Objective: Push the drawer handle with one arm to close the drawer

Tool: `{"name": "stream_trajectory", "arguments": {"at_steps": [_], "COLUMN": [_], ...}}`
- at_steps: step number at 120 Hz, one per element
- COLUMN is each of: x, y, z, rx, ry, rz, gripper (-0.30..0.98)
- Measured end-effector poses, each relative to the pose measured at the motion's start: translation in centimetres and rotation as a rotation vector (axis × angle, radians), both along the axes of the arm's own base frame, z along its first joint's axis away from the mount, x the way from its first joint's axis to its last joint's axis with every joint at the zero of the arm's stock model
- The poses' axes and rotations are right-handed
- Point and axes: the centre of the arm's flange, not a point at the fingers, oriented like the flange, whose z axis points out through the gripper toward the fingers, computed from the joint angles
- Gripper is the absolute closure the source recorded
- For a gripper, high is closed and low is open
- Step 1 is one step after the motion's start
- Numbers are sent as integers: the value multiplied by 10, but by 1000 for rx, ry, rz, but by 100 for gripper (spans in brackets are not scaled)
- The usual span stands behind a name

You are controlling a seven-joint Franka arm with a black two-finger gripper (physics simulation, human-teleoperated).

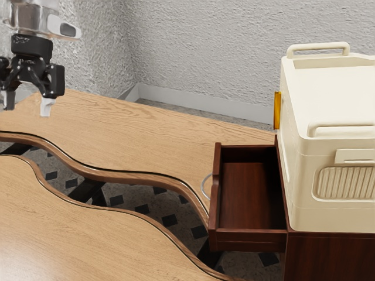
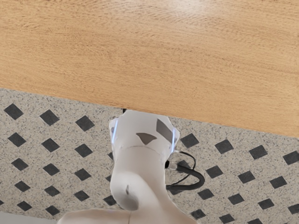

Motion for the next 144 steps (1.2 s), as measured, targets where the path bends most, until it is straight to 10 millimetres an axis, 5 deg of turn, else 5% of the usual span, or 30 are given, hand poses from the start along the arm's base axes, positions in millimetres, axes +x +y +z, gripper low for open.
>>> {"name": "stream_trajectory", "arguments": {"at_steps": [18,34,43,54,63,77,88,104,144], "x": [47,65,52,27,-4,-16,-5,9,29], "y": [-4,-37,-70,-141,-178,-186,-190,-198,-204], "z": [-12,-15,4,9,-35,-137,-184,-213,-230], "rx": [33,48,37,5,-3,18,-1,-43,-102], "ry": [-192,-273,-334,-356,-285,-271,-371,-505,-661], "rz": [61,62,23,-106,-211,-387,-544,-727,-1012], "gripper": [0,0,0,8,30,54,64,72,78]}}
